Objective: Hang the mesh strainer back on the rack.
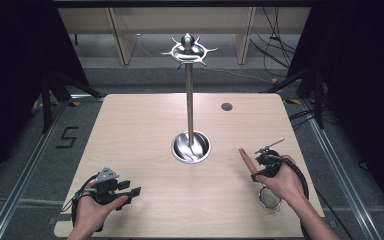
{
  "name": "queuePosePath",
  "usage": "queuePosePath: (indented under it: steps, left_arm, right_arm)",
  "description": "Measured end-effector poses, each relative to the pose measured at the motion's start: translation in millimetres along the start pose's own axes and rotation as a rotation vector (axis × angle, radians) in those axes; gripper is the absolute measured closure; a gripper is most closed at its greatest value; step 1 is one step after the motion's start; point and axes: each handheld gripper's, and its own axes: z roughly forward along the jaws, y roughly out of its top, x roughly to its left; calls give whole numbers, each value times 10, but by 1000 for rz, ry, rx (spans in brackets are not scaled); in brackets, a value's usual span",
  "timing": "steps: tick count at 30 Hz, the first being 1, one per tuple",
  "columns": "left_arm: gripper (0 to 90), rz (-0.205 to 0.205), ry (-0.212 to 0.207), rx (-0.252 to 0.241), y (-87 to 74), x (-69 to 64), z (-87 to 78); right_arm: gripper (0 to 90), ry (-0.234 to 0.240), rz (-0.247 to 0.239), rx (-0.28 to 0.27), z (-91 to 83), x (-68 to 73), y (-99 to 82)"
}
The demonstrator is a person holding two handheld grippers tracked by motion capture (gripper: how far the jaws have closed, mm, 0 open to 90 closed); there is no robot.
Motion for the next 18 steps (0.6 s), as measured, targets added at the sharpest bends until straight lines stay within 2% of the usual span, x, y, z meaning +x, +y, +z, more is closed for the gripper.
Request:
queuePosePath:
  steps: [1, 3, 4, 5, 6, 7, 8, 9, 11, 12, 13, 14, 15, 18]
  left_arm:
    - [458, -2, -2, -1, 2, -1, -2]
    - [458, -2, -2, -2, -1, -2, -3]
    - [458, -22, -8, -20, -5, -12, 10]
    - [458, -4, -3, -8, -6, 0, 2]
    - [458, -7, -3, -10, -6, 0, 4]
    - [458, -37, -3, -37, -8, -22, 22]
    - [458, -37, -3, -37, -8, -22, 22]
    - [458, -31, -3, -32, -7, -19, 19]
    - [457, -3, -4, 0, -2, -1, 0]
    - [458, -3, -4, -1, -1, -2, 0]
    - [458, -6, -3, -3, -1, -4, 2]
    - [458, -8, -3, -3, -1, -5, 3]
    - [458, -10, -5, -3, -1, -6, 3]
    - [457, -7, -3, -3, -3, -5, 3]
  right_arm:
    - [690, 13, 15, -16, -25, 4, -31]
    - [690, 6, 21, -46, -45, 7, -65]
    - [690, 8, 14, -65, -65, 6, -87]
    - [690, 9, -3, -90, -83, -5, -111]
    - [690, 23, -12, -104, -110, -14, -132]
    - [690, 31, -45, -158, -126, -39, -161]
    - [690, 31, -45, -158, -126, -39, -161]
    - [690, 39, -6, -153, -144, -7, -177]
    - [690, 58, 1, -174, -170, -1, -210]
    - [690, 56, -35, -200, -174, -22, -223]
    - [690, 59, -25, -230, -177, -7, -248]
    - [690, 59, -25, -230, -177, -7, -248]
    - [690, 68, -10, -268, -159, 9, -261]
    - [690, 77, -11, -266, -215, 4, -282]
